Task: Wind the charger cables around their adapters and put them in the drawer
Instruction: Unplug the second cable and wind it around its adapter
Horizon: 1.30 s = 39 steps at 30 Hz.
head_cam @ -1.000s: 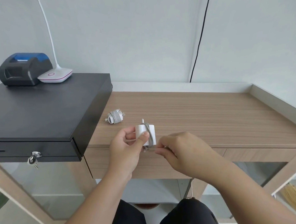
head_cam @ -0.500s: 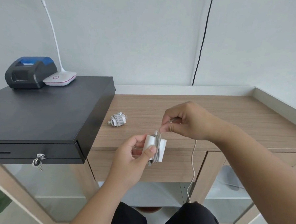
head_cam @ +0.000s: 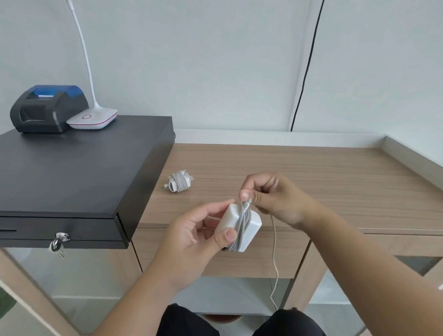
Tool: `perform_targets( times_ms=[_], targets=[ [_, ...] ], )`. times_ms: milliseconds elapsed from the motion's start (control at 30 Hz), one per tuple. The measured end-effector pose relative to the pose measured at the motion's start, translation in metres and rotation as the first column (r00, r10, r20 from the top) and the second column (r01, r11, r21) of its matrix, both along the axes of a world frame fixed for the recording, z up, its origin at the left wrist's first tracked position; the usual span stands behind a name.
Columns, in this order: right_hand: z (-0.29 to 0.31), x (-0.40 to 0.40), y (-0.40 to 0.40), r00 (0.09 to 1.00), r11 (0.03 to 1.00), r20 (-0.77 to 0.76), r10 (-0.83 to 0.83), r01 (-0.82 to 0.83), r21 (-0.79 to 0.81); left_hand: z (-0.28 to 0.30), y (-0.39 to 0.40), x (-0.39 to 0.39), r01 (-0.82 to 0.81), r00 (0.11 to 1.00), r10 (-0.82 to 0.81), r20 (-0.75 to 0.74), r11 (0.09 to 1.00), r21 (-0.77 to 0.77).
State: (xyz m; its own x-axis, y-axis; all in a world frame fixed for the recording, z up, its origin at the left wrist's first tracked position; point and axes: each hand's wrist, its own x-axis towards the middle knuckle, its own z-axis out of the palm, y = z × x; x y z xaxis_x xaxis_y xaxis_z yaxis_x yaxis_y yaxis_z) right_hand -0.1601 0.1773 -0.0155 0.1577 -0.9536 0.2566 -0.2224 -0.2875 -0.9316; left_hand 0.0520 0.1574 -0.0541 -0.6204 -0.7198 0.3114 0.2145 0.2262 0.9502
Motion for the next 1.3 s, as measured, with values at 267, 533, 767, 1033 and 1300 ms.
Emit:
perform_targets(
  times_ms=[267, 533, 767, 1033, 1300],
  targets=[
    [-0.024, 0.011, 0.004, 0.991, 0.992, 0.084, -0.105, 0.110, -0.054, 0.003, -0.001, 0.000, 0.071, 0.997, -0.071, -0.014, 0.997, 0.025],
    [-0.045, 0.031, 0.019, 0.973, 0.989, 0.192, -0.125, 0.107, 0.105, 0.001, 0.004, -0.011, -0.021, 0.975, 0.057, -0.216, 0.987, 0.162],
    [-0.075, 0.057, 0.039, 0.943, 0.941, -0.080, -0.324, 0.329, 0.075, 0.002, 0.000, -0.024, -0.055, 0.942, 0.166, -0.292, 0.933, 0.355],
    [-0.053, 0.057, 0.061, 0.704, 0.927, -0.616, -0.353, 0.354, -0.127, -0.003, -0.011, -0.024, -0.271, 0.921, 0.354, -0.160, 0.880, 0.390],
    [-0.045, 0.050, 0.064, 0.605, 0.908, -0.678, -0.418, 0.273, -0.317, -0.010, -0.008, -0.026, -0.368, 0.916, 0.399, -0.053, 0.883, 0.291]
  ],
)
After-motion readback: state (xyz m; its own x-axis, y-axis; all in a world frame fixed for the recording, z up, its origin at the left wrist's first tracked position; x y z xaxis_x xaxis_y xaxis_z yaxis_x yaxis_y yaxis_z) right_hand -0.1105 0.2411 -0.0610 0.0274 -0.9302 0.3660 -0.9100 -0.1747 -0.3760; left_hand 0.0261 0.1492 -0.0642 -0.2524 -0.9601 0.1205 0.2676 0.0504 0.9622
